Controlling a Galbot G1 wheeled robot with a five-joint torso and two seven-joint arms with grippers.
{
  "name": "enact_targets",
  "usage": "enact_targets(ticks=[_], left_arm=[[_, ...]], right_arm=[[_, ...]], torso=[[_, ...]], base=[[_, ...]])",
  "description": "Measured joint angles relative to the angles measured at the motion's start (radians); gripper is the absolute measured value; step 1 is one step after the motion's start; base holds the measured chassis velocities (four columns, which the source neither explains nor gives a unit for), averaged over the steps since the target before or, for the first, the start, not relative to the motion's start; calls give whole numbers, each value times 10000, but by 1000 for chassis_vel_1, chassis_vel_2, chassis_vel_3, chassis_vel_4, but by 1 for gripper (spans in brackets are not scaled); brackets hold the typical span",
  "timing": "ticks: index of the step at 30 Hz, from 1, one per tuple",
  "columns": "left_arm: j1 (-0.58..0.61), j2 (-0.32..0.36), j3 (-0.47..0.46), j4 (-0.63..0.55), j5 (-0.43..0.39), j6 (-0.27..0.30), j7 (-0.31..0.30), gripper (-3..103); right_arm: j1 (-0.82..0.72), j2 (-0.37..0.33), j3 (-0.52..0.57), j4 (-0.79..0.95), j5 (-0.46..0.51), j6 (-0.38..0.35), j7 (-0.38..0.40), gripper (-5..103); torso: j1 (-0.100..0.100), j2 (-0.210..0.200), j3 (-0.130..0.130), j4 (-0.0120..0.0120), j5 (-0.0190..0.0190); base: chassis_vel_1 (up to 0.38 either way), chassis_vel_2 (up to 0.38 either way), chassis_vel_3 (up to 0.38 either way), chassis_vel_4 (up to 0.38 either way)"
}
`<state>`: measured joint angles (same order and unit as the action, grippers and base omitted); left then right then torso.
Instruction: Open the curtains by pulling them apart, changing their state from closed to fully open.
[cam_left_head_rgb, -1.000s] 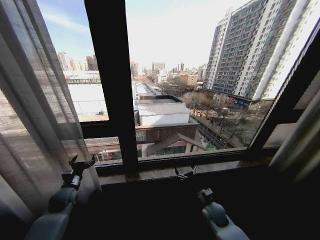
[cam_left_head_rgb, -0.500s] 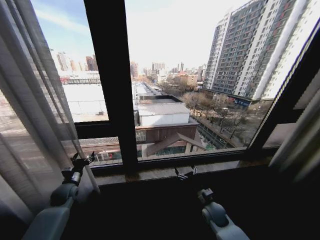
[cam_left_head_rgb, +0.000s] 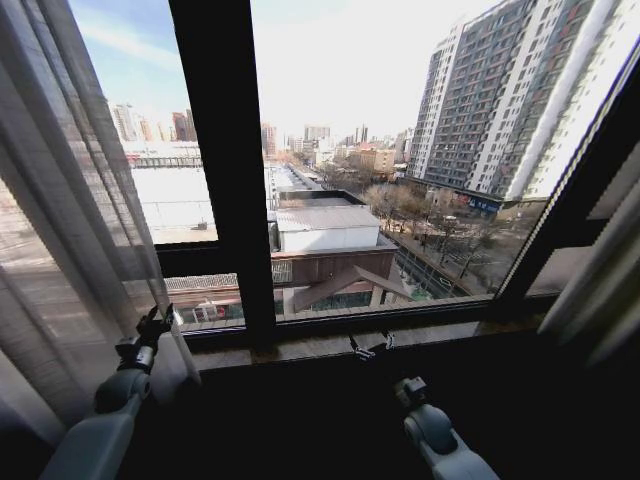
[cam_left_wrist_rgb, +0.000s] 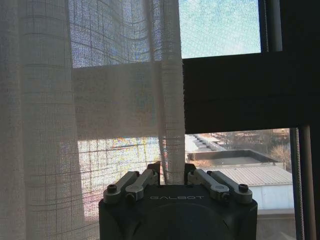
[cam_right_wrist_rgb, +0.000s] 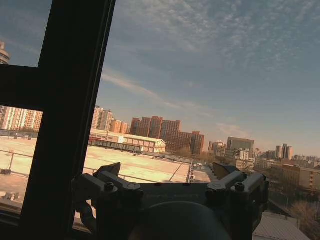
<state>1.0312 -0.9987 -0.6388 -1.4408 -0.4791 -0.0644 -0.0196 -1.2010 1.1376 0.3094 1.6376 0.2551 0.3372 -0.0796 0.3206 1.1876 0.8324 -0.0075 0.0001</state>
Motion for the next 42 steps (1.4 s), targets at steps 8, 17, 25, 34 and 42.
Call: enact_targets(ticks=[8,17,25,34,42], left_arm=[[87,29,-69,2,-90,-94,15,2],[125,27,-103,-11,-96,-129,14,0],[145,42,-156,11,-108,-187,14,0],[193,-63,-175,77,-95,-303,-14,0],[216,-120,-188,143,-57,-388,-25,0]], right_arm=[[0,0,0,0,0,0,0,100],[0,0,0,0,0,0,0,100],[0,0,1,0,0,0,0,100],[0,0,1,0,0,0,0,100],[0,0,1,0,0,0,1,100]], torso=[[0,0,0,1,-1],[0,0,0,0,-1],[0,0,0,0,1],[-1,0,0,3,-1],[3,-1,1,-1,1]], base=[[0,0,0,0],[0,0,0,0],[33,35,-35,-31],[198,188,-175,-191],[292,279,-285,-269]])
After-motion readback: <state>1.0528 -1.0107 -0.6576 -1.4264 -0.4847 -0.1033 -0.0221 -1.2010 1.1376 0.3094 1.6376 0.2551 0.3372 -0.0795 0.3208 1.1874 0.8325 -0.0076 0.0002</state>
